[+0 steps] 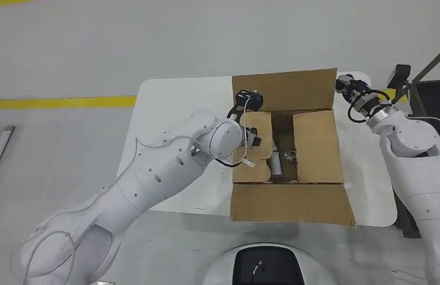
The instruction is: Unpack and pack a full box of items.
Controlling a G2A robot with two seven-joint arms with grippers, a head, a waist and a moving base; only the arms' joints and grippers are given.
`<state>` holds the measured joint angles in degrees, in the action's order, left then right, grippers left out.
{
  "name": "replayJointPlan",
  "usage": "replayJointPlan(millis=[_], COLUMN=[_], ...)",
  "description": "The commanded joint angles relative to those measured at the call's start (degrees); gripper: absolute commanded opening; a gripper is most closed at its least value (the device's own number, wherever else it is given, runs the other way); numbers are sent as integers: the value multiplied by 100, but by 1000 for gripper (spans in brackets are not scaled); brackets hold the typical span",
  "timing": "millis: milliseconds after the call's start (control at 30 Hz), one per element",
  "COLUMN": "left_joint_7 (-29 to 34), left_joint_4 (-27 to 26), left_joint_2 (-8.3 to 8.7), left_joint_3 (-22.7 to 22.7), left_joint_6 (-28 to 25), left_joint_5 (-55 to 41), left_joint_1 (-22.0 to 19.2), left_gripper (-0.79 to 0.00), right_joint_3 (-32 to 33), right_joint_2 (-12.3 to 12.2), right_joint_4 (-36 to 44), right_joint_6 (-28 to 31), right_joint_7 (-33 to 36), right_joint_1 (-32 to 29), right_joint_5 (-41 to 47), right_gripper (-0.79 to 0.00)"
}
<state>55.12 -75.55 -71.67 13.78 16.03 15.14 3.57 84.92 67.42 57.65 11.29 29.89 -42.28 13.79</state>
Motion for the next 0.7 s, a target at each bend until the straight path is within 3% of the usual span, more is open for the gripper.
replayJointPlan(millis=[0,133,167,200,233,433,667], left_joint_7=[74,123,119,129,149,164,312], left_joint_4=[67,141,159,174,184,62,-520], left_joint_2=[-30,-84,-94,-102,-108,-59,247], left_joint_3=[16,102,132,162,201,550,1181], left_joint_6=[-45,-78,-75,-69,-56,-4,62], left_joint_5=[82,176,209,236,245,363,733], left_joint_1=[23,58,61,65,67,60,202], left_gripper=[-785,-785,-705,-302,0,0,0], right_joint_3=[-65,-54,-35,-7,26,230,410], right_joint_2=[13,9,5,-6,-21,-102,-209], right_joint_4=[-169,-323,-320,-316,-297,-48,402], right_joint_6=[74,261,302,339,380,471,558], right_joint_7=[328,992,1186,1351,1493,2031,2455], right_joint_1=[162,299,303,296,284,84,-310], right_joint_5=[162,561,691,768,814,1067,1004], right_gripper=[-785,-785,-785,-785,-785,-785,-785])
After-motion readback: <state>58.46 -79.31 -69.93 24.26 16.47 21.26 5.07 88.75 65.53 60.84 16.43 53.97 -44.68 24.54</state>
